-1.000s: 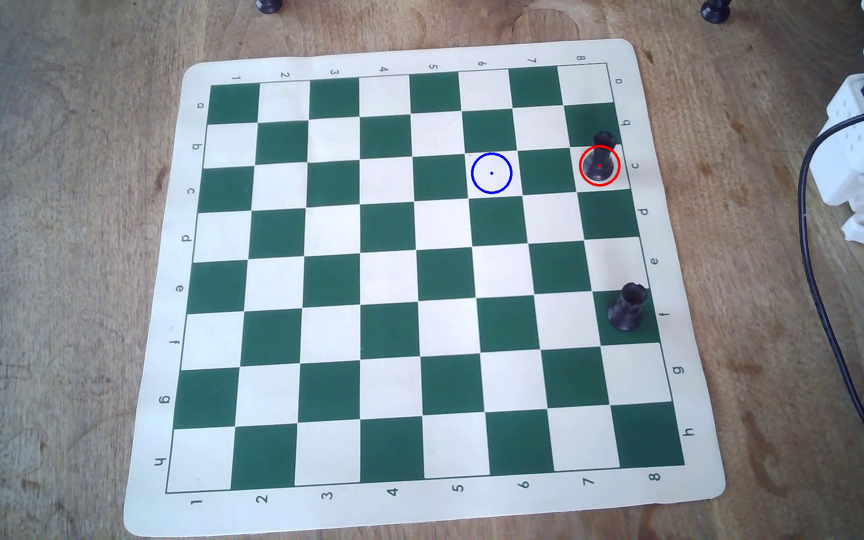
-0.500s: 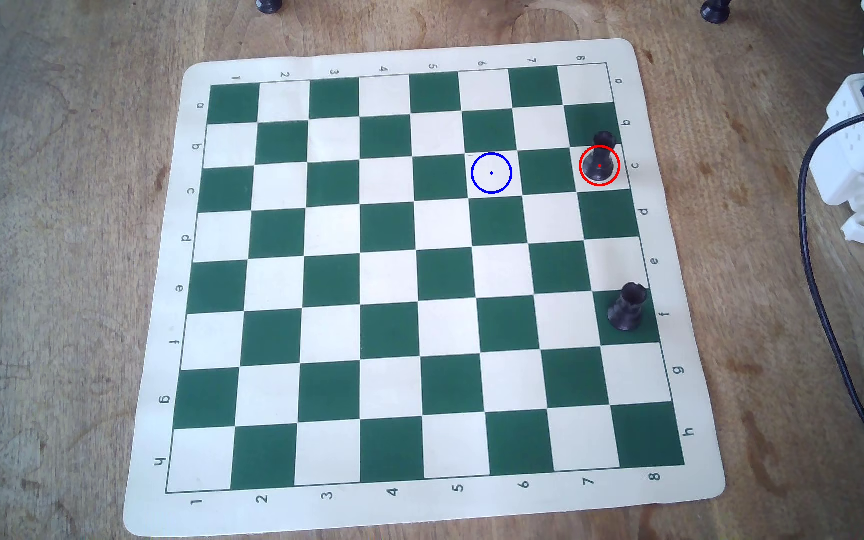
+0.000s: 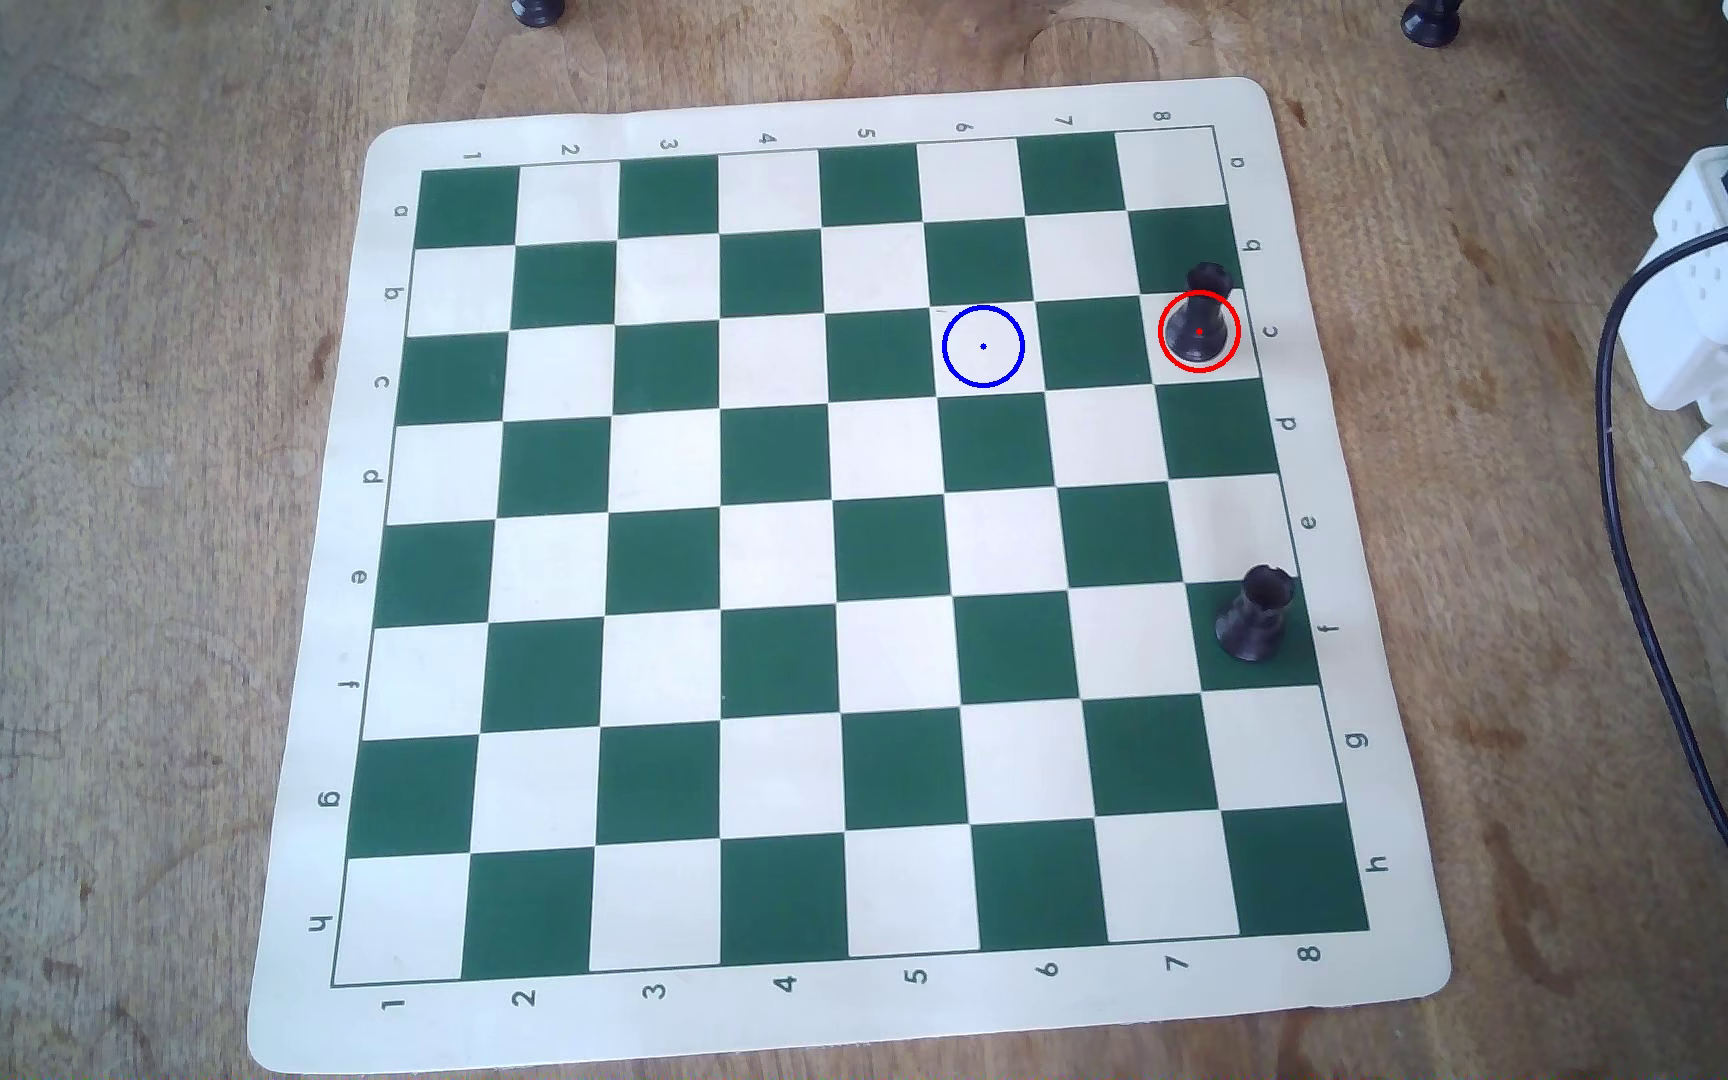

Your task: Move the chess piece from red to blue

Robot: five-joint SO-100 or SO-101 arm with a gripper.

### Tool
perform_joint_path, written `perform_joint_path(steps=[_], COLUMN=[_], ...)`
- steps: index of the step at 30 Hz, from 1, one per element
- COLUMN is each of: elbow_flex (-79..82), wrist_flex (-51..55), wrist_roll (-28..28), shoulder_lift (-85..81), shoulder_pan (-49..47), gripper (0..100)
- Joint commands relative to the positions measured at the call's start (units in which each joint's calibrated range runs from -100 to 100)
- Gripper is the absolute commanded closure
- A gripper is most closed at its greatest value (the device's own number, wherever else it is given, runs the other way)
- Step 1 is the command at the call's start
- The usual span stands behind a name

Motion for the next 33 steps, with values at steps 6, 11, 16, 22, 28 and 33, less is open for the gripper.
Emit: perform_joint_path(steps=[6,11,16,22,28,33], elbow_flex=[0.8,0.8,0.8,0.8,-6.3,-31.0], wrist_flex=[2.5,12.4,34.1,49.3,74.6,116.7], wrist_roll=[0.0,0.1,1.7,2.0,4.0,2.5], shoulder_lift=[-0.2,-0.3,-0.3,-0.3,-0.1,0.3], shoulder_pan=[1.3,1.8,3.0,5.5,8.0,10.3], gripper=[91,74,63,63,62,63])
